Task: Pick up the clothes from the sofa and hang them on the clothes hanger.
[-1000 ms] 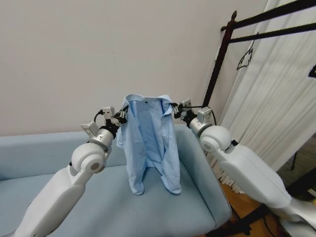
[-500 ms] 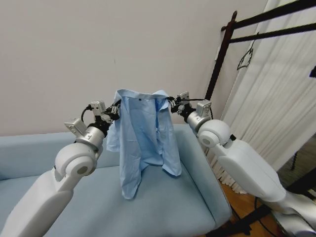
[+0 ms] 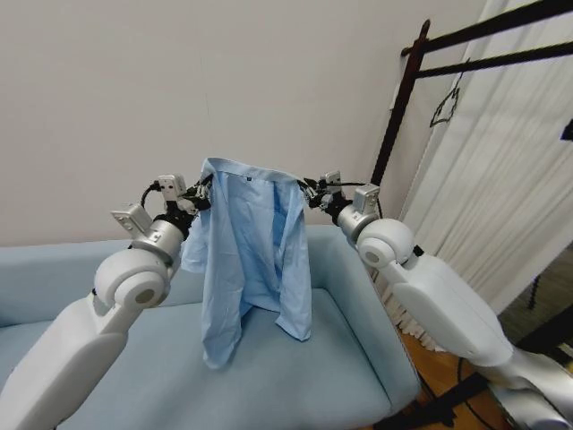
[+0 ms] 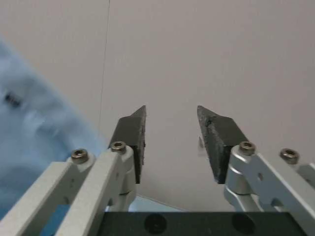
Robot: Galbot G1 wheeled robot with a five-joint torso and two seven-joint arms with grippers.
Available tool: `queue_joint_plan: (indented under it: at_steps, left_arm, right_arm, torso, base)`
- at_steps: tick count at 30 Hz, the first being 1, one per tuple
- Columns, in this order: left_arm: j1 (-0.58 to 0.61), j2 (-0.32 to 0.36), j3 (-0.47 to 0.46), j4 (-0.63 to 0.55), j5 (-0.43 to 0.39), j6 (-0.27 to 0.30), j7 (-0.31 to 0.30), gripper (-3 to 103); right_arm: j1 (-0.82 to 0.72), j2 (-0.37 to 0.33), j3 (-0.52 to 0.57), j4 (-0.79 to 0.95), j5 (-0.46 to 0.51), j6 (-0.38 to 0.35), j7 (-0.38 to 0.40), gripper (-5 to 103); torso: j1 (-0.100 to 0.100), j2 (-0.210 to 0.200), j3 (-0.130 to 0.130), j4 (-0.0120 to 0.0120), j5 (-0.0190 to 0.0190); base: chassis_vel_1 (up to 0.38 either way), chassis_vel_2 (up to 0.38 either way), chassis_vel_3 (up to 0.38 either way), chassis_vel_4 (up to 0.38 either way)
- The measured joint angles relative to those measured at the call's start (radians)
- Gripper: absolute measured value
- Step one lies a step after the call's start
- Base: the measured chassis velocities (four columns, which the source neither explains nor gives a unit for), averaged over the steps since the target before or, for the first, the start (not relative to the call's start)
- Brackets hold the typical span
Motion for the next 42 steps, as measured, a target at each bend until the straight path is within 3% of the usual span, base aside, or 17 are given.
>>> queue_joint_plan:
  at_steps: [2, 8, 11, 13, 14, 17, 22, 32, 38, 42]
  left_arm:
    - [-0.021, 0.005, 0.011, 0.016, -0.008, 0.002, 0.002, 0]
    - [-0.052, 0.014, 0.026, 0.043, -0.017, 0.007, 0.013, 0]
    - [-0.048, 0.023, 0.027, 0.041, -0.021, 0.008, 0.015, 0]
    - [-0.039, 0.027, 0.026, 0.038, -0.021, 0.009, 0.016, 0]
    - [-0.039, 0.027, 0.026, 0.038, -0.021, 0.009, 0.016, 0]
    - [-0.026, 0.031, 0.019, 0.035, -0.021, 0.009, 0.019, 0]
    - [-0.007, 0.032, 0.004, 0.037, -0.014, 0.009, 0.028, 0]
    - [0.042, -0.002, -0.031, 0.034, 0.012, -0.002, 0.048, 0]
    - [0.065, -0.024, -0.041, 0.024, 0.023, -0.005, 0.055, 0]
    - [0.079, -0.038, -0.054, 0.010, 0.024, -0.006, 0.059, 0]
  right_arm:
    - [-0.009, -0.006, 0.013, 0.004, 0.032, -0.001, -0.002, 45]
    - [-0.028, -0.016, 0.046, 0.008, 0.034, -0.002, 0.011, 61]
    - [-0.013, -0.017, 0.058, 0.014, 0.002, -0.020, 0.107, 78]
    - [0.017, -0.015, 0.056, 0.021, -0.002, -0.048, 0.203, 83]
    - [0.017, -0.015, 0.056, 0.021, -0.002, -0.048, 0.203, 83]
    - [0.085, -0.022, 0.041, 0.021, 0.005, -0.080, 0.313, 97]
    - [0.237, -0.044, -0.002, -0.023, 0.057, -0.111, 0.423, 100]
    - [0.557, -0.075, -0.112, -0.279, 0.074, -0.129, 0.506, 100]
    - [0.666, -0.051, -0.161, -0.381, 0.081, -0.138, 0.575, 100]
    - [0.743, 0.003, -0.200, -0.544, 0.074, -0.135, 0.614, 100]
  torso:
    - [0.000, 0.000, 0.000, 0.0000, 0.0000]
    - [0.000, 0.000, 0.000, -0.0001, 0.0002]
    - [0.000, 0.000, 0.000, -0.0001, 0.0002]
    - [0.000, 0.000, 0.000, 0.0000, -0.0001]
    - [0.000, 0.000, 0.000, 0.0000, -0.0001]
    - [0.000, 0.000, 0.000, 0.0001, 0.0000]
    - [0.000, 0.000, 0.000, 0.0001, 0.0001]
    - [0.000, 0.000, 0.000, -0.0001, 0.0001]
    - [0.000, 0.000, 0.000, -0.0001, 0.0000]
    - [0.000, 0.000, 0.000, 0.0001, 0.0000]
  base:
    - [0.000, 0.000, 0.000, 0.000]
    - [0.000, 0.000, 0.000, 0.000]
    - [0.000, 0.000, 0.000, 0.000]
    - [0.000, 0.000, 0.000, 0.000]
    - [0.000, 0.000, 0.000, 0.000]
    - [0.000, 0.000, 0.000, 0.000]
    - [0.000, 0.000, 0.000, 0.000]
    - [0.000, 0.000, 0.000, 0.000]
    - [0.000, 0.000, 0.000, 0.000]
    - [0.000, 0.000, 0.000, 0.000]
